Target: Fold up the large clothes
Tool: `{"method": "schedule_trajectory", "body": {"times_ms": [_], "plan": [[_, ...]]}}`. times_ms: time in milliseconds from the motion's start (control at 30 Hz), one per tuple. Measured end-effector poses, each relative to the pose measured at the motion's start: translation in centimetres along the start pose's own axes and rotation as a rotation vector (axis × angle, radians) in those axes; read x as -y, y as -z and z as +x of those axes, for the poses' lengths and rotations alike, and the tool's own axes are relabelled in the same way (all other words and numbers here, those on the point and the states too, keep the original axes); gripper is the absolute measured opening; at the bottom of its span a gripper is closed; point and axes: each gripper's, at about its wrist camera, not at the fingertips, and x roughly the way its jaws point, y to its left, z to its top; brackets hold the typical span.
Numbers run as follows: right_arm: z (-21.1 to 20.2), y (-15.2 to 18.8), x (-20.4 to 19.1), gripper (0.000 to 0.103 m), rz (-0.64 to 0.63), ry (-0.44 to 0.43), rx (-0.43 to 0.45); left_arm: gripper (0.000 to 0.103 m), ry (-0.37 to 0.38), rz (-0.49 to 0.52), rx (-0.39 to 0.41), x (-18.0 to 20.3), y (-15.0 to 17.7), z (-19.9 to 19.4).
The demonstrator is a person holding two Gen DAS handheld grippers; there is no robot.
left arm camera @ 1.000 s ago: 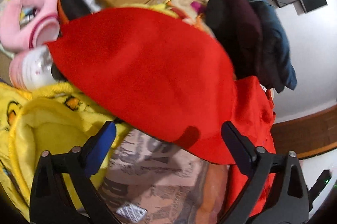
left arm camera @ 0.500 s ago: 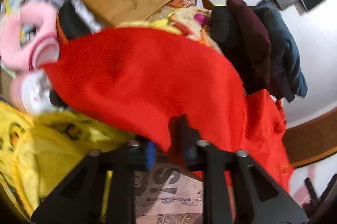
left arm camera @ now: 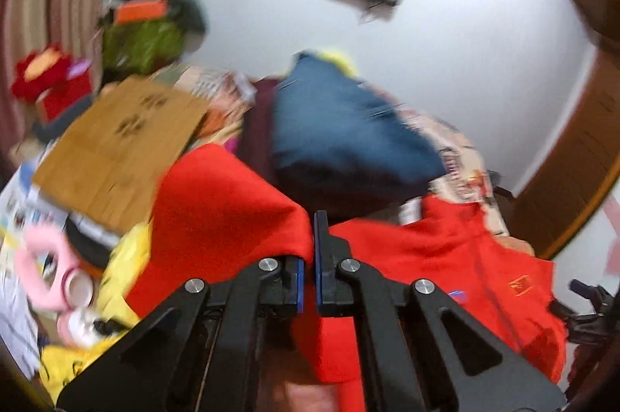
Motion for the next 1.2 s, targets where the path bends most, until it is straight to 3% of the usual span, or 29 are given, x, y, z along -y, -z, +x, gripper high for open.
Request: {"method": "schedule_trajectory", "body": {"times_ms": [133, 267, 600, 767, 833, 933, 1000, 1033, 1200], "plan": [[-0.2, 0.3, 1.3, 0.103, 0.006, -0.017, 0.004, 0.002, 0.076, 0.087, 0.018, 5.6, -1.0, 0.4], [0.1, 0.9, 2.8, 0.103, 0.043, -0.052, -0.007, 0.002, 0.136, 0.156, -0.033, 11.0, 0.2, 2.3], [0.5, 2.9, 4.4, 0.103, 0.064, -0.065, -0.008, 0.002, 0.246, 0.256, -0.346, 20.8, 9.6, 9.9], [1.6, 3.8, 4.9, 0.103, 0.05, -0.04, -0.055, 0.005, 0.248, 0.282, -0.569, 22.6, 14.2, 12.8], [2.0, 4.1, 4.9, 0.103, 0.051, -0.038, -0.07, 0.006, 0.247, 0.297, -0.618, 22.7, 15.1, 13.3], [2.7, 4.4, 4.6, 0.103, 0.04, -0.027, -0.096, 0.017, 0.278, 0.304, -0.619, 22.3, 15.1, 12.2], [3.0, 4.4, 4.3, 0.103, 0.03, -0.022, -0.107, 0.041, 0.286, 0.314, -0.609, 22.1, 14.7, 11.5], [3.0, 4.4, 4.1, 0.103, 0.025, -0.022, -0.108, 0.045, 0.283, 0.324, -0.588, 21.8, 14.6, 10.6], [2.5, 3.3, 2.7, 0.103, -0.016, -0.007, -0.08, 0.049, 0.255, 0.316, -0.476, 19.7, 12.5, 7.1]]}}
